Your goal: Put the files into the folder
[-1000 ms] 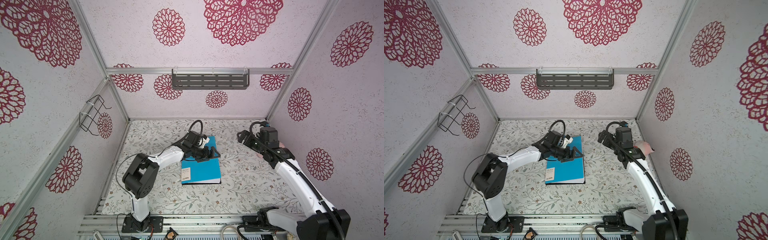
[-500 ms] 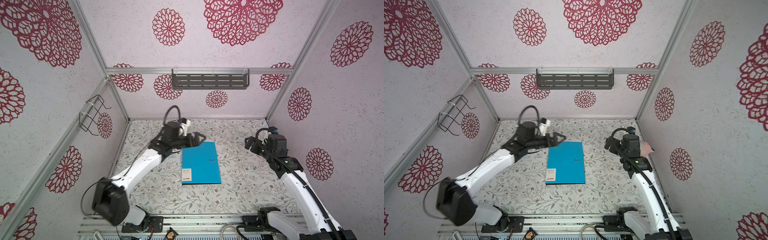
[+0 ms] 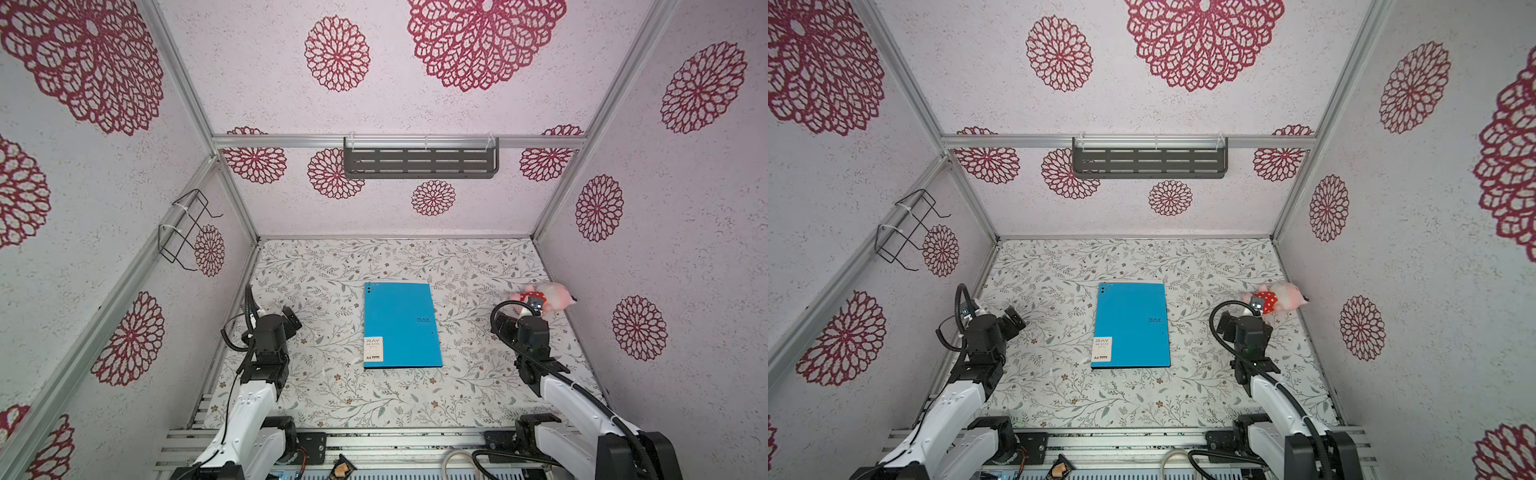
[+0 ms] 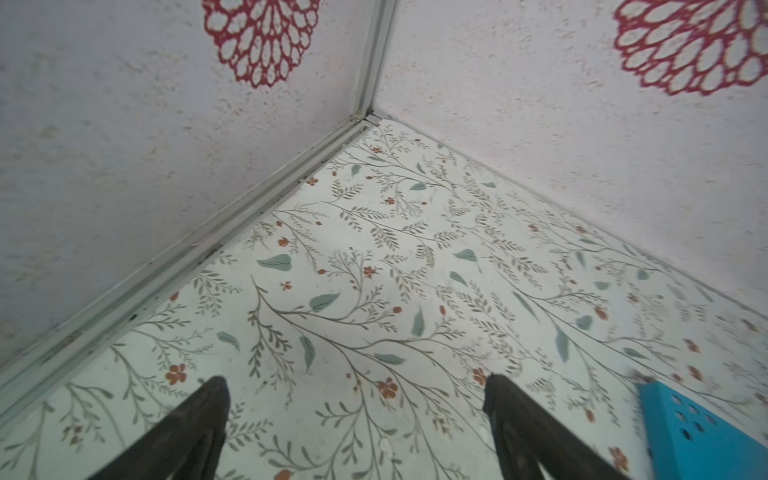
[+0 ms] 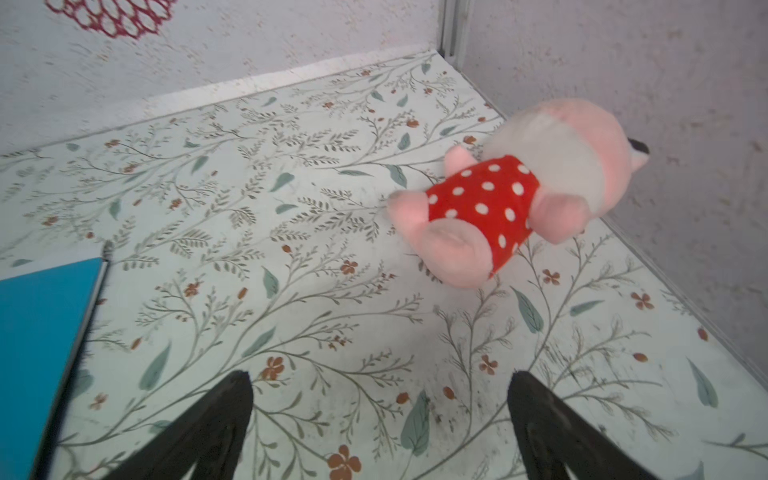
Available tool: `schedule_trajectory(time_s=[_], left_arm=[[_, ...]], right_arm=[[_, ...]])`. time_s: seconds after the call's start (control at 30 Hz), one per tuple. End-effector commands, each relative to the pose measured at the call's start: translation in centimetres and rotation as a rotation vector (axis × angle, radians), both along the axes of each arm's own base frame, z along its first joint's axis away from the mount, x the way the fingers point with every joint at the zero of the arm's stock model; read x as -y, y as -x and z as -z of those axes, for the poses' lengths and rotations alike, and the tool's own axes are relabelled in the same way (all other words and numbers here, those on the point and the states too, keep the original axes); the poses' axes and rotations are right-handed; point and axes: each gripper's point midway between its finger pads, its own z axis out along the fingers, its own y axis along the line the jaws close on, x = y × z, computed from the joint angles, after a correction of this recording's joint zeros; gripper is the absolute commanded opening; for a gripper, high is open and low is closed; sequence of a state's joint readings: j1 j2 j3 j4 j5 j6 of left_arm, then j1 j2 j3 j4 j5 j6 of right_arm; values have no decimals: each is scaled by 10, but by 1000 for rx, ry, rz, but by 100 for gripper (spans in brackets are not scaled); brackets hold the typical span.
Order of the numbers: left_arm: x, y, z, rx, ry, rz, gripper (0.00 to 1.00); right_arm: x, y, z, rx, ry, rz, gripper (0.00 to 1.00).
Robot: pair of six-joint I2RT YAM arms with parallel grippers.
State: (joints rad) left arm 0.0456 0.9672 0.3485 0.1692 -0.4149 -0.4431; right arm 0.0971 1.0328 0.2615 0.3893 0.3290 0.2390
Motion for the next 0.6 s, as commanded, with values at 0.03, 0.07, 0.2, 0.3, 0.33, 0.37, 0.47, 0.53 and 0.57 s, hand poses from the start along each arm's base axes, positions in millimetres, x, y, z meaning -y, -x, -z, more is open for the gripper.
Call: schedule_trajectory(time_s=[0.03,0.07,0.2,0.3,0.33,0.37,0.47,0.53,0.57], left_arm=[[-28,-26,-17,98,-82,-63,99],[-30,-31,-10,122,-64,-61,99],[-32,-52,-1,94,-49,-20,98],[-29,-68,-4,71,-122,43,99],[-27,-69,-5,75,-146,65,99],[-27,-68,-6,95,-157,62,99],[-36,-59,-4,210,-168,26,98],[-24,-65,7,206,-173,87,99],[-23,-70,7,210,-193,97,99]], right_arm=[[25,-17,-26,211,53,99,99],[24,-20,-26,211,46,79,99],[24,-28,-35,291,67,45,99],[19,-35,-37,325,102,-14,99],[18,-37,-31,329,100,-30,99],[17,-38,-25,334,97,-39,99],[22,-34,-22,339,91,-11,99],[21,-40,-23,347,102,-16,99],[20,-45,-19,307,99,-25,99]])
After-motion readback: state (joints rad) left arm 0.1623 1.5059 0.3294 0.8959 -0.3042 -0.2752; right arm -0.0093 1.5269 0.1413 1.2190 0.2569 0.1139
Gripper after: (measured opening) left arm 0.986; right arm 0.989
